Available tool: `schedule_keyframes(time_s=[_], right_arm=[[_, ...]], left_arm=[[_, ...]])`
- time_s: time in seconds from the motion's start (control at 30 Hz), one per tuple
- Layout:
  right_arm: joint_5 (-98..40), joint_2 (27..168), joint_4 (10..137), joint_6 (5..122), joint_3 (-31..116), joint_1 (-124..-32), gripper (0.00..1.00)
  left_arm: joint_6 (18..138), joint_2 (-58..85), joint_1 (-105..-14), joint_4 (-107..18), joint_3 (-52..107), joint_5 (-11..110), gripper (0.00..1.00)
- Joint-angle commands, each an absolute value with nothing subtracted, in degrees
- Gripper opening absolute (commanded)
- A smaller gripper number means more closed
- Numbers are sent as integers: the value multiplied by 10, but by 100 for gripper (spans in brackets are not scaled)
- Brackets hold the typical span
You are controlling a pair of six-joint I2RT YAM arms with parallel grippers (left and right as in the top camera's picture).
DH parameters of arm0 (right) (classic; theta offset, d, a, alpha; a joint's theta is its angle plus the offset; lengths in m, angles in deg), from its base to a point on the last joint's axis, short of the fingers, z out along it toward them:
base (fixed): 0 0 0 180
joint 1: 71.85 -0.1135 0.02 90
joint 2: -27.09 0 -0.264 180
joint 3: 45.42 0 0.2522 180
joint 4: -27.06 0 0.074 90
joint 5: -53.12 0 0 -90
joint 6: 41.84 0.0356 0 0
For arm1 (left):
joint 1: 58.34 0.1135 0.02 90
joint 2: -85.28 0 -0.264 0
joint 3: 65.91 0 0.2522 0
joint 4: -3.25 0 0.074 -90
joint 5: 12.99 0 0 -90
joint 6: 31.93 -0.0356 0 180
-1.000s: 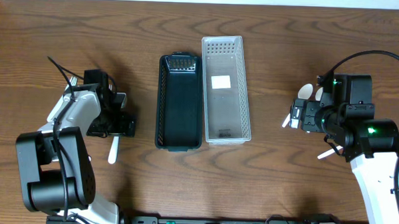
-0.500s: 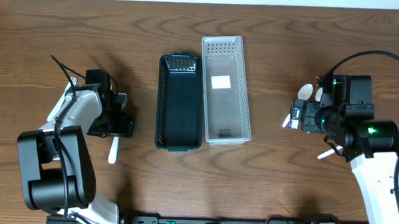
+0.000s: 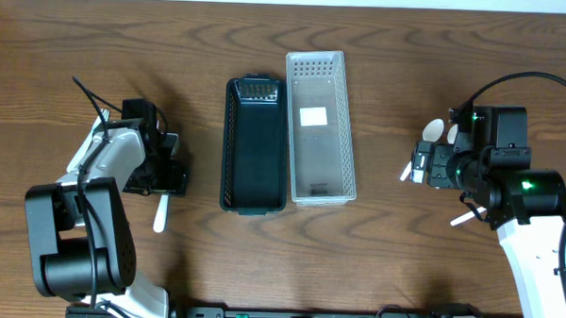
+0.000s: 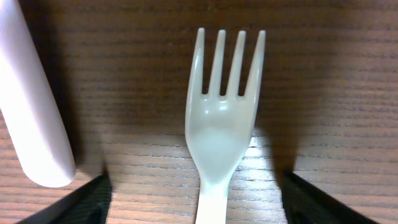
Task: Pack container
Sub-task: 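Lower left gripper and close on the white fork handle, then carry the fork with left gripper and drop it into black basket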
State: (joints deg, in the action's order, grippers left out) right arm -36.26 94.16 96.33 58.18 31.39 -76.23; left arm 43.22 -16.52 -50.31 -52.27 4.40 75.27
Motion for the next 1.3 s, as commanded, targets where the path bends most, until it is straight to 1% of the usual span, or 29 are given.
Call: schedule_keyframes(time_s=[0.0,0.1,0.23,0.27,0.33,0.4,0.47,0.53,0.6,0.7,1.0,1.17,1.27], right_arm=[[-366,941,964,575,325,-759,99],[-366,941,964,575,325,-759,99],[-366,941,964,575,325,-759,99],[-366,941,964,575,325,-759,99],[-366,941,964,575,325,-759,99],[-366,941,964,575,325,-759,99],[-366,941,964,575,325,-759,99],[-366,941,964,575,325,-759,99],[-366,941,964,575,325,-759,99],[-366,941,964,575,325,-759,99],[-366,941,964,575,325,-759,99],[-367,941,963,575,325,-759,99],[-367,941,962,575,325,-759,99]], left_arm=[[436,-185,-503,-522,35,768,71],[447,-185,-503,-523,35,768,66],[460,-185,-503,-522,35,764,53],[460,-185,-503,-522,35,762,47],[463,-185,-503,-521,35,762,28],[464,-185,-503,-522,35,762,27],[464,-185,-503,-521,35,762,23],[464,-185,-503,-521,35,762,15],[464,-185,-503,-519,35,762,10],[464,-185,-503,-517,35,762,6],[497,-183,-504,-527,45,762,6],[501,-162,-517,-590,93,762,6],[528,-135,-538,-642,140,761,6]])
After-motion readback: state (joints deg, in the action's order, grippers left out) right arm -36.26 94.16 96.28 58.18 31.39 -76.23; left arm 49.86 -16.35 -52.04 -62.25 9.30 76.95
